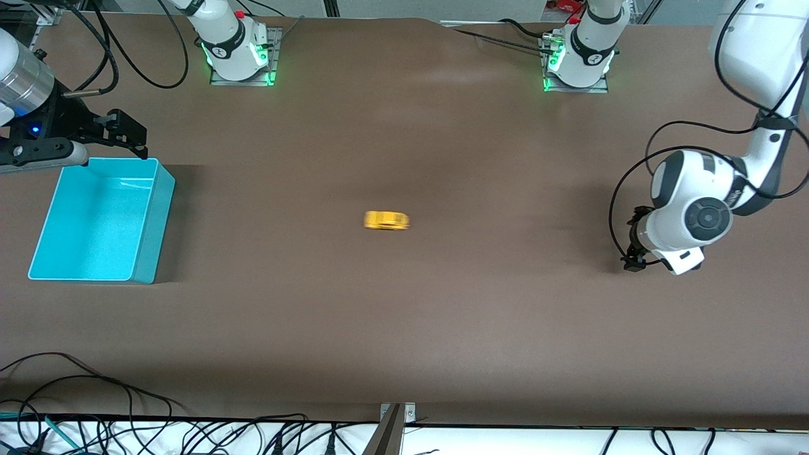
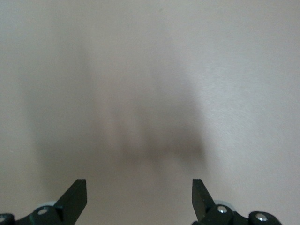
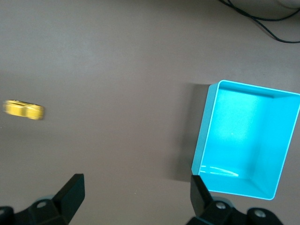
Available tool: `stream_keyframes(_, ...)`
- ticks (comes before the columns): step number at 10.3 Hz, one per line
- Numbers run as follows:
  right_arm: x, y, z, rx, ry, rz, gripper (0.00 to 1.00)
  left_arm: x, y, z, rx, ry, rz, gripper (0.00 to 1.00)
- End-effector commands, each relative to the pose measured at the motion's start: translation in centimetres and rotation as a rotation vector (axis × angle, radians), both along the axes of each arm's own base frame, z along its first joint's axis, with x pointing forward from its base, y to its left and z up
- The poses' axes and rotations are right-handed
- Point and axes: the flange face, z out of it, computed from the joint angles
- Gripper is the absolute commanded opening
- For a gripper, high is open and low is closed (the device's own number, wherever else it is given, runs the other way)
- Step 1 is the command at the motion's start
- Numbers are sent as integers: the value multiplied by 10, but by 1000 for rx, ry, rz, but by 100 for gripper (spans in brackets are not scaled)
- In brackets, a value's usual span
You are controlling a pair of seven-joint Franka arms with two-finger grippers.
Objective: Wind up and store yellow beetle car
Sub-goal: 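Raise the left gripper away as the car rolls toward the bin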
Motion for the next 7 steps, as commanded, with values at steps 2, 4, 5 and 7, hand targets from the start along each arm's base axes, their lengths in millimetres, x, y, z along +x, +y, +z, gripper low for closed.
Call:
stream_keyframes(2,-2,1,5,20,3,6,100,12,9,83,-123,82,-351,100)
stream_keyframes(4,-2,1,6,19,2,4,100,11,8,128,-143,95,-508,100)
stream_keyframes(5,-2,1,6,19,2,4,100,10,3,153,-162,83,-590,100)
stream_keyframes(7,-2,1,6,19,0,4,100,3,0,195,-208,69,-728,100)
